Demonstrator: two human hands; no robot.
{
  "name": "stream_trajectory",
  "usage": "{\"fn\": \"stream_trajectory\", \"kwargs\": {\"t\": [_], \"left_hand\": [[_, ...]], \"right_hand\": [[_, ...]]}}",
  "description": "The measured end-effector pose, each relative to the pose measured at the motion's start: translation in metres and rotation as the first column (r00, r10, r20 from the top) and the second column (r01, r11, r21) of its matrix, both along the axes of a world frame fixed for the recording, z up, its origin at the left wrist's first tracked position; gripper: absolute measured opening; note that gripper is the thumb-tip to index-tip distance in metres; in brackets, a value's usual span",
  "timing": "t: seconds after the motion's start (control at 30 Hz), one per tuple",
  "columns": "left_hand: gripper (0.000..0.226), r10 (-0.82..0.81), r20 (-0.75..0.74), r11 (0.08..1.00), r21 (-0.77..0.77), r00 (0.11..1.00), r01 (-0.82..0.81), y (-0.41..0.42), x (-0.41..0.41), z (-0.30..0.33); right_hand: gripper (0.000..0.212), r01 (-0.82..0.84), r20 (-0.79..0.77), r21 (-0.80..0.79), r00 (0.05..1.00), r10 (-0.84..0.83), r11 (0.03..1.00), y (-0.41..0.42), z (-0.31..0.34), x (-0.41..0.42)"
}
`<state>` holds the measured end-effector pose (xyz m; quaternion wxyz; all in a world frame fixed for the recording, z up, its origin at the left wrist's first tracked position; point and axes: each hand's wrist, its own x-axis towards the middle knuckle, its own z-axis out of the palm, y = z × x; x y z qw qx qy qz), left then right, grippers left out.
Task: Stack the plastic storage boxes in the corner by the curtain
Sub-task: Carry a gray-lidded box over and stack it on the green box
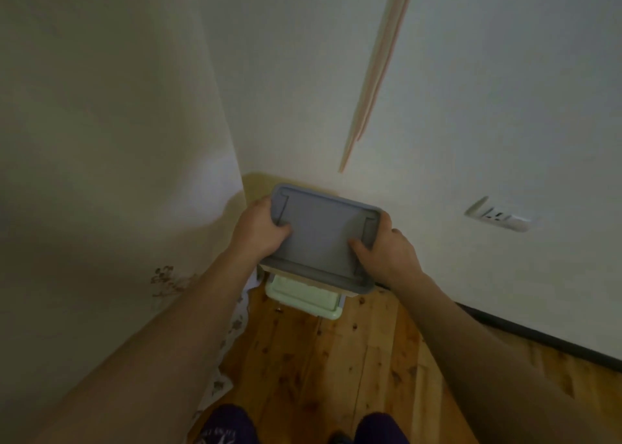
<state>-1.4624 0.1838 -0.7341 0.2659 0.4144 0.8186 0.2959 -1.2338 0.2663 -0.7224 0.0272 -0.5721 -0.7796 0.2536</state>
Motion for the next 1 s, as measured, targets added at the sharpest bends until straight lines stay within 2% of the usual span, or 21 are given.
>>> {"fn": "stream_trajectory", "kwargs": {"t": [0.23, 0.43, 0.7, 1.0], "left_hand": [[0.049, -0.035, 0.013, 0.999, 0.01, 0.999, 0.035, 0.023, -0.005, -0.128], [0.047, -0.082, 0.052, 0.996, 0.043, 0.995, 0.08, 0.03, -0.011, -0.205], [0.057, -0.117, 0.034, 0.993, -0.001, 0.993, 0.117, 0.033, -0.018, -0.267], [0.065, -0.189, 0.039, 0.981, -0.04, 0.981, 0.191, 0.036, -0.021, -0.304]], "right_hand": [[0.081, 0.031, 0.017, -0.026, 0.999, -0.03, 0.999, 0.013, -0.126, 0.002], [0.081, 0.039, 0.017, -0.025, 0.999, -0.038, 0.999, 0.022, -0.2, -0.002], [0.084, 0.029, 0.014, -0.03, 1.0, -0.028, 0.999, 0.03, -0.262, -0.005], [0.086, 0.028, -0.015, -0.087, 0.999, -0.029, 0.996, 0.031, -0.299, -0.003]]}}
